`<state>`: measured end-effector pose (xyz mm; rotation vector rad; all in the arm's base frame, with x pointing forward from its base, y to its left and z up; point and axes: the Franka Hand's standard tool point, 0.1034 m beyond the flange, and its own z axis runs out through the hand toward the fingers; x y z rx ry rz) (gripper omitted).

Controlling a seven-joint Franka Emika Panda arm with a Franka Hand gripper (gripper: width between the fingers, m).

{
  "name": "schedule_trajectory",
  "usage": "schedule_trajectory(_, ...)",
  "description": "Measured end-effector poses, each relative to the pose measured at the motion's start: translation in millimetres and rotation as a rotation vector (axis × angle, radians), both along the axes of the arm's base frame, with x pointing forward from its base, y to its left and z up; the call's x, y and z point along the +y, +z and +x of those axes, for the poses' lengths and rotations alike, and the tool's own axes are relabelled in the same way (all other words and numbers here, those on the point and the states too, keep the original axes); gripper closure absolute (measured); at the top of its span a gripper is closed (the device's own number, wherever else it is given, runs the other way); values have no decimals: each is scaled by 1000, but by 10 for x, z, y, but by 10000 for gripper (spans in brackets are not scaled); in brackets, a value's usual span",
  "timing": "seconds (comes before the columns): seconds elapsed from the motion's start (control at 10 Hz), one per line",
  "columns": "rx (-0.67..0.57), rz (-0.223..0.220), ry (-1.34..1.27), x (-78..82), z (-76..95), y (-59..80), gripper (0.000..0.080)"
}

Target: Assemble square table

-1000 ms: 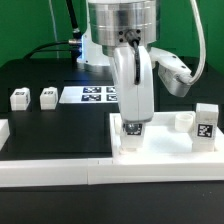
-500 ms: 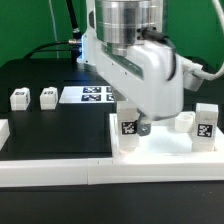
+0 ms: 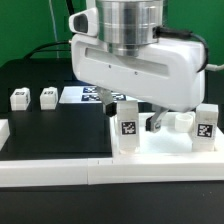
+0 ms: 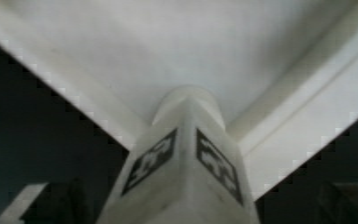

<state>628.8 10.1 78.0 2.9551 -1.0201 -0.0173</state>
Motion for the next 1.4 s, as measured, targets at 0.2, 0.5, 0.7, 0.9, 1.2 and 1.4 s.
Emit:
schedule_trajectory(0.2, -43, -30, 261, 22, -37, 33, 150)
schedule_trajectory(0.5, -58, -34, 351, -50, -33, 34, 275)
schedule_trajectory(0.7, -61, -25, 268, -36, -36, 26, 509)
schedule_trajectory(0.9, -64, -19, 143, -27, -38, 22, 509)
schedule_trajectory(1.2, -69, -1, -118, -26, -38, 10, 509)
schedule_trajectory(1.4, -73, 43, -400, -48, -36, 6, 509)
